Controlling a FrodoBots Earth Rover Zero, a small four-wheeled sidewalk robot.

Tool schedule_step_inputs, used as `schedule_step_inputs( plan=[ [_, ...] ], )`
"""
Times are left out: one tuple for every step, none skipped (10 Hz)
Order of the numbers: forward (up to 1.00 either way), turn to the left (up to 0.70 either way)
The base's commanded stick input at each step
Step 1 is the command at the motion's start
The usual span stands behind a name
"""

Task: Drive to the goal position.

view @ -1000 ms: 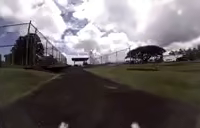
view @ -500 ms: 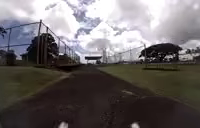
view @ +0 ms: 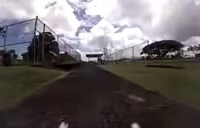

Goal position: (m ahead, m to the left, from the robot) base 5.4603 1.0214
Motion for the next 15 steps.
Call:
schedule_step_inputs(
  plan=[
    [0.85,0.00],
    [0.85,0.00],
    [0.85,0.08],
    [0.85,0.27],
    [0.85,0.27],
    [0.85,0.27],
    [0.85,0.27],
    [0.85,0.27],
    [0.85,0.27],
    [0.85,0.26],
    [0.85,0.12],
    [0.85,0.00],
    [0.85,0.00],
    [0.85,0.00],
    [0.85,0.00]
  ],
)
